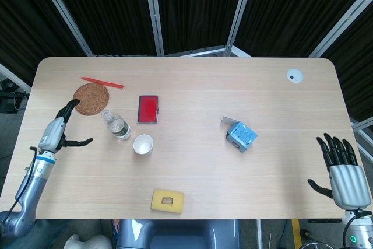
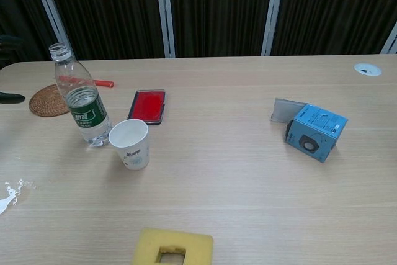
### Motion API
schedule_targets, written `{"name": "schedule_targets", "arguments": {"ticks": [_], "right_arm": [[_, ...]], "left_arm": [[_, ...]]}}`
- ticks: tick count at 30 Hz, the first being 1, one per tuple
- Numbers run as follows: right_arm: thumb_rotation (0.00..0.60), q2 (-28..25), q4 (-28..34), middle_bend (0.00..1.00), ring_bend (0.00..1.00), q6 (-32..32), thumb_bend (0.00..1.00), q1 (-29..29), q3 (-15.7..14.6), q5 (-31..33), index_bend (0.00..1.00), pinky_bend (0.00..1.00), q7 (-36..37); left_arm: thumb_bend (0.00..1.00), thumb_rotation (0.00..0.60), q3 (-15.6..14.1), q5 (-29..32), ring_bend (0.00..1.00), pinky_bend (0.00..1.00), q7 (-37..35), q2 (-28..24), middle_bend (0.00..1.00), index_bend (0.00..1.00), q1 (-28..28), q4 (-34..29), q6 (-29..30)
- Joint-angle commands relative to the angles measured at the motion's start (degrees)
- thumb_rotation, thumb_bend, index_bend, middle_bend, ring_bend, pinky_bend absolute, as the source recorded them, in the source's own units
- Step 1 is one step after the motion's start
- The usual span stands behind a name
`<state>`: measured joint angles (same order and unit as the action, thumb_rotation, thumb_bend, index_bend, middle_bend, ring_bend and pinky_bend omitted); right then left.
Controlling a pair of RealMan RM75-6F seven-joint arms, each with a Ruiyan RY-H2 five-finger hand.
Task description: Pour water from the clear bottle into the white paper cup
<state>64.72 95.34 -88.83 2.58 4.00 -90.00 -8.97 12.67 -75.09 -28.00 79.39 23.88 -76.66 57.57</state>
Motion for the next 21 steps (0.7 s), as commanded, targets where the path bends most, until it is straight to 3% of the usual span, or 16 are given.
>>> {"name": "schedule_targets", "arguments": {"ticks": [1, 11, 21], "right_arm": [[0.6, 0.1, -0.2, 0.0, 0.0, 0.1, 0.0, 0.0, 0.1, 0.3, 0.0, 0.0, -0.1], [0.6, 1.2, -2.0, 0.0, 0.0, 1.1, 0.0, 0.4, 0.8, 2.7, 0.0, 0.0, -1.7], [0.6, 1.5, -2.9, 0.0, 0.0, 1.5, 0.0, 0.7, 1.4, 4.1, 0.0, 0.0, -1.2]], "left_arm": [[0.0, 0.6, 0.2, 0.4, 0.0, 0.0, -4.0, 3.3, 0.0, 0.0, 3.0, 4.7, -3.8], [0.0, 0.6, -0.2, -3.2, 0.0, 0.0, -19.9, 11.0, 0.0, 0.0, 7.4, 15.1, -7.4], [0.0, 0.6, -0.8, -3.6, 0.0, 0.0, -24.4, 15.5, 0.0, 0.0, 10.8, 21.5, -10.3]]}}
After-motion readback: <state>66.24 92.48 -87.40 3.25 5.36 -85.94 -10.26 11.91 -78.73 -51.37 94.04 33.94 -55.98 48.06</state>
